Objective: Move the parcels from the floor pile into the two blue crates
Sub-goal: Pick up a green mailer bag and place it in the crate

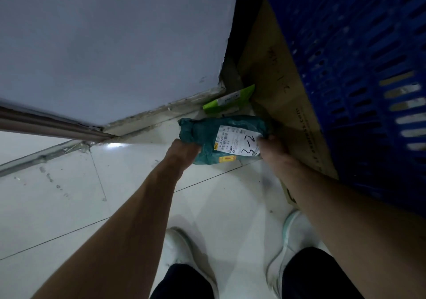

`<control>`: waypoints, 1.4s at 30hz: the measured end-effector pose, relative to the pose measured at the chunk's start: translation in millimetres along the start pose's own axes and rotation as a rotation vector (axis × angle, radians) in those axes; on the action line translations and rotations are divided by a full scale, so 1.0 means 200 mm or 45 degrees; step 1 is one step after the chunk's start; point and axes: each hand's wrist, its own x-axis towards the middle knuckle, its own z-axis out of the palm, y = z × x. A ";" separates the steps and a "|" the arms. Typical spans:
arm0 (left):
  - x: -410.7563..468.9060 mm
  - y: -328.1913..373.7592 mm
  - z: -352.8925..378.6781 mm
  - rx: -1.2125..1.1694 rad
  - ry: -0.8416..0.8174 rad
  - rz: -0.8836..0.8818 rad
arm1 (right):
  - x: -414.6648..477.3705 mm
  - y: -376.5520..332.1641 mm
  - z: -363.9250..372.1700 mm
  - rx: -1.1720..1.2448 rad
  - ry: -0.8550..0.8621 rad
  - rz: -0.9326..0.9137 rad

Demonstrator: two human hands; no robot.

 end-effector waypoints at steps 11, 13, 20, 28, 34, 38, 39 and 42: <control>-0.74 0.13 -0.37 -0.051 0.114 -0.129 | -0.76 -0.13 -0.41 -0.299 -0.015 -0.180; -0.92 0.15 -0.45 -0.143 0.138 -0.217 | -0.94 -0.18 -0.50 -0.318 -0.026 -0.193; -1.64 0.33 -0.79 -0.069 0.141 -0.089 | -1.61 -0.42 -0.97 -0.277 -0.091 -0.325; -2.44 0.45 -1.06 -0.144 0.172 0.056 | -2.31 -0.59 -1.40 -0.309 -0.025 -0.465; -2.84 0.54 -1.12 -0.068 0.172 0.173 | -2.61 -0.63 -1.72 -0.392 0.012 -0.645; -2.92 0.55 -1.08 -0.062 0.183 0.191 | -2.68 -0.67 -1.91 -0.495 0.052 -0.783; -2.94 0.54 -1.05 -0.080 0.168 0.193 | -2.69 -0.68 -1.95 -0.502 0.067 -0.813; -2.99 0.58 -0.96 -0.218 0.133 0.193 | -2.69 -0.71 -2.09 -0.477 0.115 -0.837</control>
